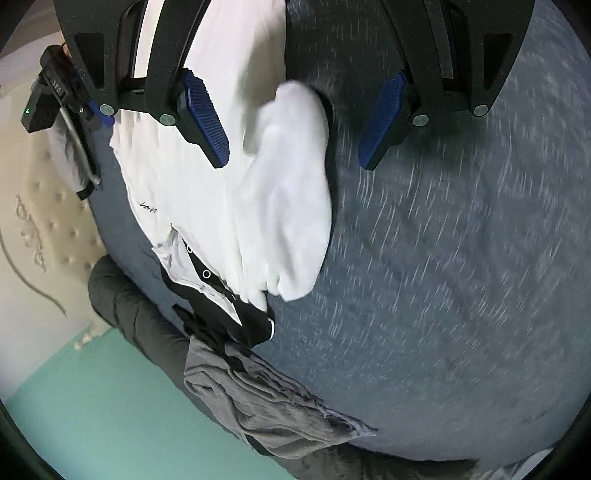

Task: Fold clothes
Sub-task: 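Move the open left gripper to the black-trimmed sleeve edge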

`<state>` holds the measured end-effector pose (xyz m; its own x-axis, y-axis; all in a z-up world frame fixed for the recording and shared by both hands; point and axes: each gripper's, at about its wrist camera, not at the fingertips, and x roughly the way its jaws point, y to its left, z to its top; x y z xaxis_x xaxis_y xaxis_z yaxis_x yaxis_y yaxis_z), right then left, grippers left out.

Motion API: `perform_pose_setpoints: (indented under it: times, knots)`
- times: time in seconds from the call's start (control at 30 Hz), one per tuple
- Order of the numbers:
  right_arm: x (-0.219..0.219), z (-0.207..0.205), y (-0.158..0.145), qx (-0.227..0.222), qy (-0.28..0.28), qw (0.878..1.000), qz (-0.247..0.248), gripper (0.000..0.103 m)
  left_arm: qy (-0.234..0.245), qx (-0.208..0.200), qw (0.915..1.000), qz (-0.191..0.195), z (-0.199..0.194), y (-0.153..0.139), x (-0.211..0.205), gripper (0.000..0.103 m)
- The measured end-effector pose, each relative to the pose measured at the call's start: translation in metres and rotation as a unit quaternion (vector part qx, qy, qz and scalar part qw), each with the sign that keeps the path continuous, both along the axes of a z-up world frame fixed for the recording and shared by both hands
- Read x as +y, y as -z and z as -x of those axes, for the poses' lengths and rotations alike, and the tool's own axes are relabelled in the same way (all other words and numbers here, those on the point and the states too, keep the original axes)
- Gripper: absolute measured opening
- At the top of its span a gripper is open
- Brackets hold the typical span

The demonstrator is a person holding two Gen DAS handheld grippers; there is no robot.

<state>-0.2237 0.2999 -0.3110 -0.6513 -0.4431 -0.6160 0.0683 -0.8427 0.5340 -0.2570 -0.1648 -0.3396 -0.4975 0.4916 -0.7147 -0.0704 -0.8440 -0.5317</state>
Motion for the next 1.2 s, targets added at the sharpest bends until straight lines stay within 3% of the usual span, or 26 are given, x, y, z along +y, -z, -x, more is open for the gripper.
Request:
perform_pose_setpoints:
  times: [0.07,0.23,0.47,0.73,1.07,1.2]
  knots:
    - [0.002,-0.001,-0.001,0.001,0.005,1.000,0.000,0.055,-0.008,0.010,0.9999,-0.011,-0.007,0.003,-0.005,0.074]
    - [0.000,0.001,0.006,-0.009,0.007,1.000,0.008,0.055,-0.019,0.015,0.9995,-0.022,-0.015,0.011,-0.015,0.059]
    - [-0.010,0.005,0.016,-0.031,0.008,0.999,0.009,0.055,-0.023,0.013,0.9988,-0.040,-0.011,0.019,-0.019,0.050]
    - [-0.020,0.004,0.012,-0.021,0.002,1.000,0.003,0.055,-0.005,0.015,0.9982,-0.058,-0.010,0.019,-0.017,0.008]
    - [-0.026,0.001,0.006,-0.009,0.002,1.000,0.003,0.055,-0.042,0.095,0.9943,0.022,-0.030,-0.028,-0.028,0.005]
    - [-0.026,0.003,0.007,-0.011,0.001,1.000,0.008,0.055,0.006,0.069,0.9976,-0.006,-0.020,-0.016,-0.004,0.005]
